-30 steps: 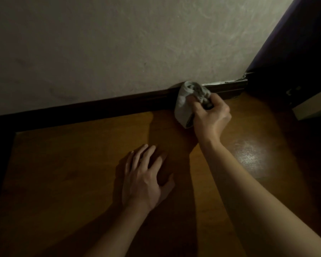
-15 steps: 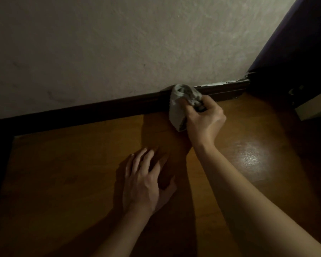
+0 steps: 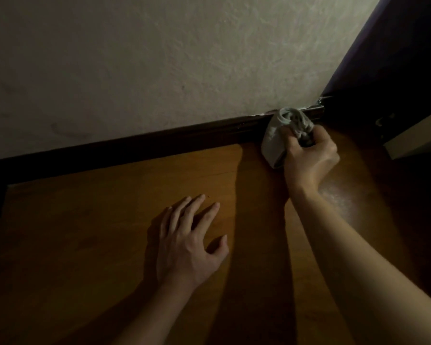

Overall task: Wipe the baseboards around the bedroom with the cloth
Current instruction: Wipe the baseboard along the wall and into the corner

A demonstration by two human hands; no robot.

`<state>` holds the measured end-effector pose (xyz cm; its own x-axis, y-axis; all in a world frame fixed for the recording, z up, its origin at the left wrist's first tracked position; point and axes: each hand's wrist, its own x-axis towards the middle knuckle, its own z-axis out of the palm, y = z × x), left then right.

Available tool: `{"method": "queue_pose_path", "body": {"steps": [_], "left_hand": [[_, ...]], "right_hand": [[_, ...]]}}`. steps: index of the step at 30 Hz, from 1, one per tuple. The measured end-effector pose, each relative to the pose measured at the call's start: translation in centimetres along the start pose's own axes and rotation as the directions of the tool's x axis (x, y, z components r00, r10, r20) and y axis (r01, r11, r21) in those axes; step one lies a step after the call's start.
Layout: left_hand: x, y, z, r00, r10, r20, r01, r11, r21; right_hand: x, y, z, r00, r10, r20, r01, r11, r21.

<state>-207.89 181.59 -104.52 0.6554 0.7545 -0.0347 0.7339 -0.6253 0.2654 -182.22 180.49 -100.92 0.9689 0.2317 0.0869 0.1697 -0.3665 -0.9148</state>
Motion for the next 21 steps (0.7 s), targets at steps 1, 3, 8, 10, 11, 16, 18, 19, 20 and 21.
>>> {"method": "queue_pose_path", "body": {"steps": [1,3,8,10,11,16,18,19,20,21], "left_hand": [[0.0,0.0,0.0,1.000,0.000,0.001,0.000,1.000,0.006],[-0.1,-0.1,0.0,1.000,0.009,0.008,-0.009,1.000,0.016],[0.1,-0.1,0.0,1.000,0.010,0.021,-0.010,1.000,0.006],[0.1,-0.2,0.0,1.000,0.008,0.015,-0.008,1.000,0.012],[0.1,-0.2,0.0,1.000,0.016,0.010,-0.016,1.000,0.014],[0.1,-0.3,0.0,0.999,0.039,-0.012,-0.039,0.999,0.020],[0.2,-0.4,0.1,0.999,0.048,-0.023,-0.047,0.998,0.034],[0.2,-0.5,0.1,0.998,0.055,-0.033,-0.053,0.998,0.045],[0.3,-0.6,0.3,0.997,0.062,-0.041,-0.060,0.997,0.048],[0.3,-0.7,0.3,0.997,0.066,-0.051,-0.063,0.997,0.051]], "right_hand": [[-0.5,0.1,0.5,1.000,-0.011,-0.020,0.011,1.000,-0.019],[-1.6,0.1,1.7,1.000,-0.016,-0.025,0.016,1.000,-0.024],[-2.4,0.2,2.5,1.000,0.018,-0.003,-0.018,1.000,0.011],[-3.0,0.1,3.2,0.999,0.022,0.024,-0.023,0.999,0.023],[-3.5,0.0,3.6,0.999,0.004,0.049,-0.005,1.000,0.018],[-4.3,-0.1,4.4,0.999,0.019,0.046,-0.021,0.999,0.033],[-4.7,-0.1,4.9,0.996,0.090,-0.023,-0.087,0.991,0.097],[-5.2,-0.4,5.3,0.993,0.114,-0.033,-0.109,0.987,0.115],[-5.9,-0.7,5.8,0.993,0.120,-0.017,-0.117,0.985,0.123],[-6.6,-1.1,6.3,0.993,0.111,0.030,-0.114,0.985,0.128]]}}
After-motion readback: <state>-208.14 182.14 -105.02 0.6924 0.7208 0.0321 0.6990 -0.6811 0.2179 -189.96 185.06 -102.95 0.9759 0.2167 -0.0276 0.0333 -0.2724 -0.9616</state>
